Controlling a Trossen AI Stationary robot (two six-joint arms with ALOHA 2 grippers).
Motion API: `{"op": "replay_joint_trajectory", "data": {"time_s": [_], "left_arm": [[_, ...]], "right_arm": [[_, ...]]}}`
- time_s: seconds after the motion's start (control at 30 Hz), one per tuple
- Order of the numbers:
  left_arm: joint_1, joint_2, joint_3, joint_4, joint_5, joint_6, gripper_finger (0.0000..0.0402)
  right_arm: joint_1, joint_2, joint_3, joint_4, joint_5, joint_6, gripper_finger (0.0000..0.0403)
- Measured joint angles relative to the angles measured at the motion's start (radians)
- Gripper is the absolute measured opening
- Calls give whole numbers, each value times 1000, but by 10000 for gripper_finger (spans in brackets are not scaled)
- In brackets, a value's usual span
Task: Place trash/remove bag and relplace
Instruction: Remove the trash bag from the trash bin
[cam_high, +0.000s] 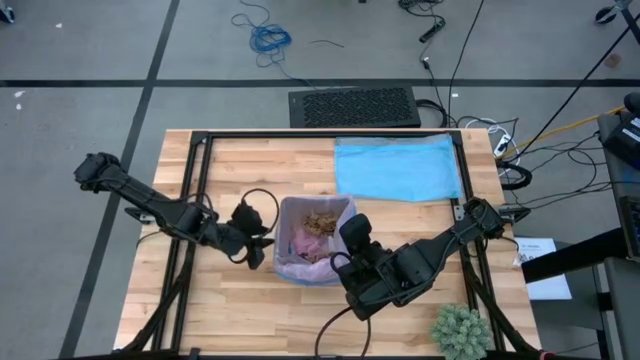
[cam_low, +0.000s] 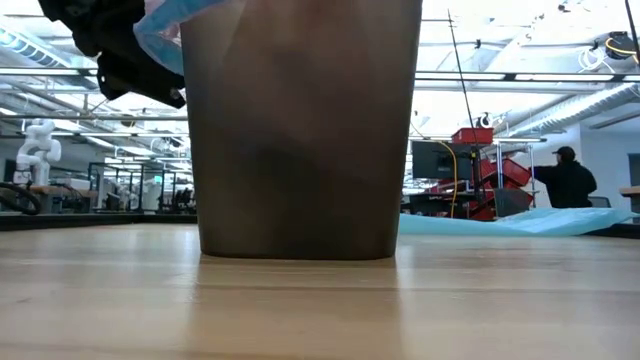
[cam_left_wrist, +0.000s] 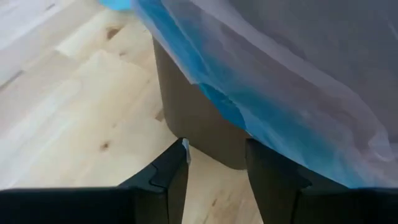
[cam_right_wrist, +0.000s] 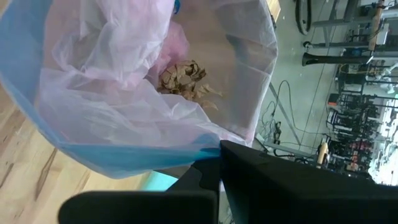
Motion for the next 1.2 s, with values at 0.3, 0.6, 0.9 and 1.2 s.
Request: {"op": "replay_joint_trajectory", "data": {"time_s": [0.3,0.6,0.9,1.2], "left_arm": [[-1,-86,0,-101,-33,-41,153],[12,-132,0,-40,-58,-46,154],[74,-64,0,40,44,29,154],[132,12,0,23,66,84,135]], "right_arm": [[0,0,0,0,-25,17,0],[0,0,0,0,-25,17,0],[0,0,0,0,-25,14,0],[0,0,0,0,-25,14,0]]}}
